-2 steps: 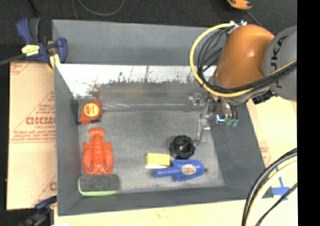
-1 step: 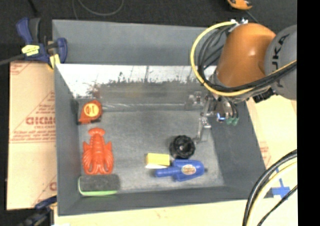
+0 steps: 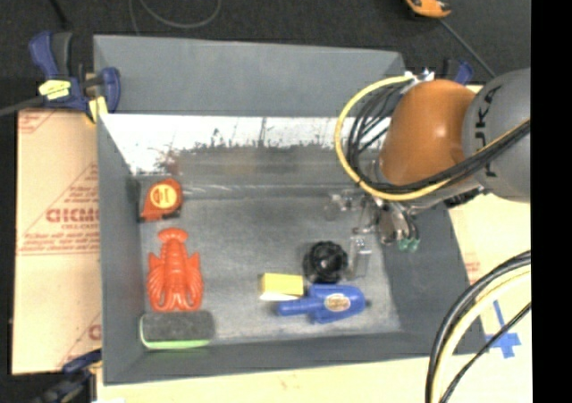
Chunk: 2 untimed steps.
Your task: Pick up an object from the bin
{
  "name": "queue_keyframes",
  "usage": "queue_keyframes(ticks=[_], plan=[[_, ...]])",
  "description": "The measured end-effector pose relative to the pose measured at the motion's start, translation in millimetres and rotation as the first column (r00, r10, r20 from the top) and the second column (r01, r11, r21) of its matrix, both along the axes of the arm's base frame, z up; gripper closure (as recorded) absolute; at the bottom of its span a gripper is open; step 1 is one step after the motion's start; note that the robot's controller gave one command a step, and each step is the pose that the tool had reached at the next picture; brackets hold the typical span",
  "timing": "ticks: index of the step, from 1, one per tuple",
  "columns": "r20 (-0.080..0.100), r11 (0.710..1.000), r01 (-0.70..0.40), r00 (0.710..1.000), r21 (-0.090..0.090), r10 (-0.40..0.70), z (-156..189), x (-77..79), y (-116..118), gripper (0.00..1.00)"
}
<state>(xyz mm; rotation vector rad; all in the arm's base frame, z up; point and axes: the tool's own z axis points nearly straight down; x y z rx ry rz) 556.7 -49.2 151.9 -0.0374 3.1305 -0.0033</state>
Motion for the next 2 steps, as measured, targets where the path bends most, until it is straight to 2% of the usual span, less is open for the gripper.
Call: queue_keyframes(ticks=[1, 2], plan=[[-0.009, 0.993, -0.118, 0.993, 0.001, 0.118, -43, -22.2, 5, 0.00], [-0.007, 0.981, -0.193, 0.981, -0.001, 0.193, -69, -6.2, 26, 0.00]])
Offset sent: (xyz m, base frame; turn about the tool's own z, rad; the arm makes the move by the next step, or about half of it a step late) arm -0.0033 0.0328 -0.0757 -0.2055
